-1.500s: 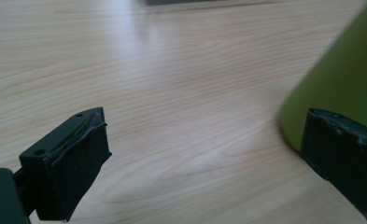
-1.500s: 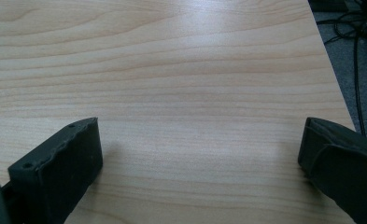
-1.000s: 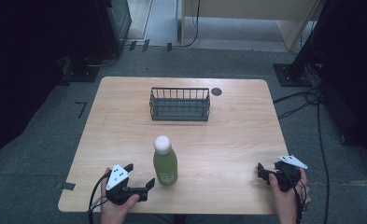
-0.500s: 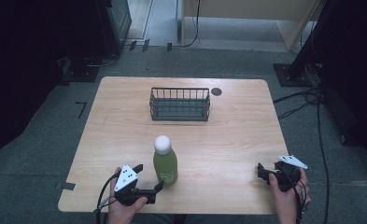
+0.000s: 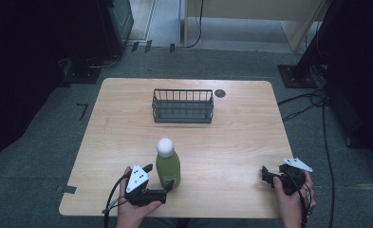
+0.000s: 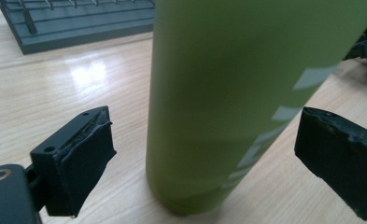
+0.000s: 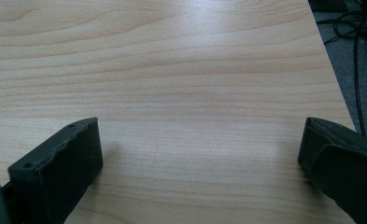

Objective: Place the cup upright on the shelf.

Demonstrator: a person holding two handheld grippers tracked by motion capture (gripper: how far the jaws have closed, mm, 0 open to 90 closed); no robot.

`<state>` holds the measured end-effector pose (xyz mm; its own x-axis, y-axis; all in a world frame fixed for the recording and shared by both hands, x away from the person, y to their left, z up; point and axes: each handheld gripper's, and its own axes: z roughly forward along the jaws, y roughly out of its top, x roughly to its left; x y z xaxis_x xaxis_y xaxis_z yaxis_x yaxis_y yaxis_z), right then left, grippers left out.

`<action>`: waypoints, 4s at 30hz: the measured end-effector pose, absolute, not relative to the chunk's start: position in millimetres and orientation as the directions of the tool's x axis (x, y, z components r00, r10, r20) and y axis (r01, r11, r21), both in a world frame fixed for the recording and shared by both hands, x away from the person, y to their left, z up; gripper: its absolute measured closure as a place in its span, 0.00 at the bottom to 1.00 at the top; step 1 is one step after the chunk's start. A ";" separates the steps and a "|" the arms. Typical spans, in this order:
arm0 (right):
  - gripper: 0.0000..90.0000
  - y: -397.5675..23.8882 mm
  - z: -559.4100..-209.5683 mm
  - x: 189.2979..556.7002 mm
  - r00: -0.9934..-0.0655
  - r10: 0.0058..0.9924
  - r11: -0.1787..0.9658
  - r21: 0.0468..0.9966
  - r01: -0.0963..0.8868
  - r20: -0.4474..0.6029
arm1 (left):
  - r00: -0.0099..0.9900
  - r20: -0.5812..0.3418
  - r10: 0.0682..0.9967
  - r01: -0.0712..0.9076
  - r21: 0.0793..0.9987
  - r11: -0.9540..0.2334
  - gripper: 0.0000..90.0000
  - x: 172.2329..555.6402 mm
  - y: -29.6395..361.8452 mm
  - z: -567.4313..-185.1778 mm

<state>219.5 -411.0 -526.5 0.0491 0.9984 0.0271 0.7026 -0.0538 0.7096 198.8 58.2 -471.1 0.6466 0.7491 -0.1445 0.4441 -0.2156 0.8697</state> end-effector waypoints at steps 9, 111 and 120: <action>0.00 -411.0 -526.5 219.5 0.049 0.998 -0.054 0.710 0.702 0.027 | 0.639 -0.102 0.763 0.399 0.891 -0.215 0.16 201.4 41.3 -468.4; 0.00 -411.1 -526.5 219.5 0.049 0.998 -0.054 0.710 0.702 0.027 | 0.466 -0.010 0.885 0.271 0.953 -0.132 0.23 381.3 19.9 -367.0; 0.00 -411.1 -526.5 219.5 0.049 0.998 -0.054 0.710 0.702 0.028 | 0.444 -0.013 0.896 0.267 0.956 -0.118 0.23 400.9 18.3 -361.7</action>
